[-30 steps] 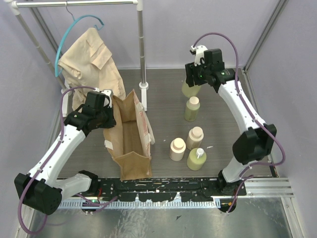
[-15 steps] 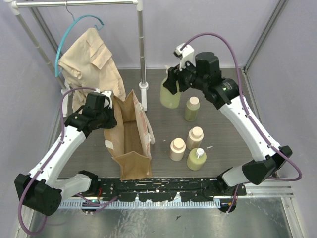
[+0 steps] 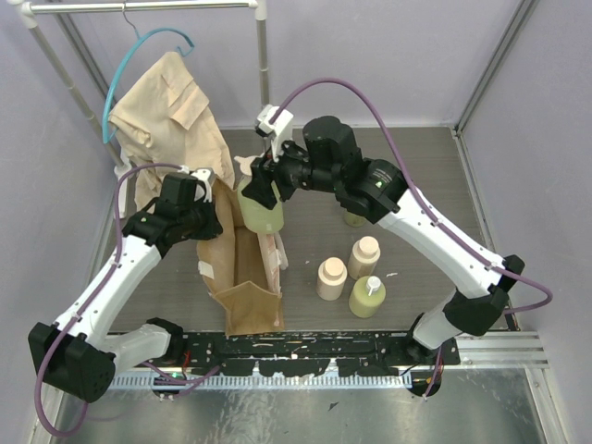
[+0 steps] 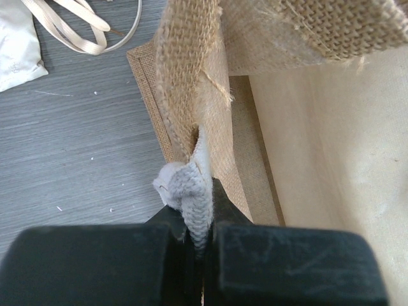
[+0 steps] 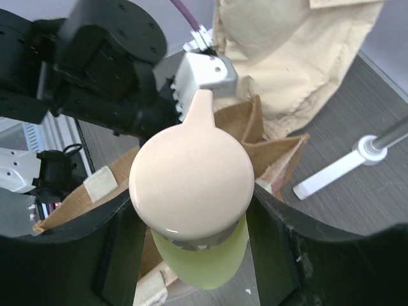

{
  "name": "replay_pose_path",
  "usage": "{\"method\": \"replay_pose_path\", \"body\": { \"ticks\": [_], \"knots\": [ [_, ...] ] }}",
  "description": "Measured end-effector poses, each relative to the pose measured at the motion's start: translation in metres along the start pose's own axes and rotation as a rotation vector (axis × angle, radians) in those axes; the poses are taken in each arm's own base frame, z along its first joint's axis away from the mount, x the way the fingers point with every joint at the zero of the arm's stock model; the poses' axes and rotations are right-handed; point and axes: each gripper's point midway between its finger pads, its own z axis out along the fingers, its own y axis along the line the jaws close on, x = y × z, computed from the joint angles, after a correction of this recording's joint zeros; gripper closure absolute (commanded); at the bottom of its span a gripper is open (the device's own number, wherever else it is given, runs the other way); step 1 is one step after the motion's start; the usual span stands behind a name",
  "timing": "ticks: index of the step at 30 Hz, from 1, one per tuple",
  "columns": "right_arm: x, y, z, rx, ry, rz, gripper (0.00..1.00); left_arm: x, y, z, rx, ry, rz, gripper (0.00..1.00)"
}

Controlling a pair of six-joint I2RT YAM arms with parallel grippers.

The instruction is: Place the personal care products into the canvas bag

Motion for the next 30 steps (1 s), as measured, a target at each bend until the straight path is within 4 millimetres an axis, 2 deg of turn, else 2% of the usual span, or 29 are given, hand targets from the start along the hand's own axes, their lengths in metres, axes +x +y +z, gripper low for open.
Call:
{"method": "replay_pose_path", "body": {
  "ticks": [6,12,14,22,30],
  "knots": [
    [-0.025,0.014,0.017,-0.033,-0.04,-0.036,0.99,0.0,-0.001,0.001,0.009,-0.001,0.0,1.0],
    [-0.02,0.011,0.025,-0.022,-0.043,-0.043,0.99,-0.001,-0.007,-0.005,0.04,-0.012,-0.003,1.0],
    [-0.01,0.007,0.032,-0.015,-0.028,-0.04,0.99,-0.001,-0.008,-0.011,0.051,-0.02,-0.002,1.0],
    [0.053,-0.002,0.063,0.0,0.098,-0.016,0.99,0.007,-0.013,-0.036,0.083,-0.036,-0.008,1.0],
    [0.081,-0.008,0.089,-0.002,0.106,-0.016,0.99,0.015,-0.013,-0.049,0.089,-0.035,-0.017,1.0]
  ]
}}
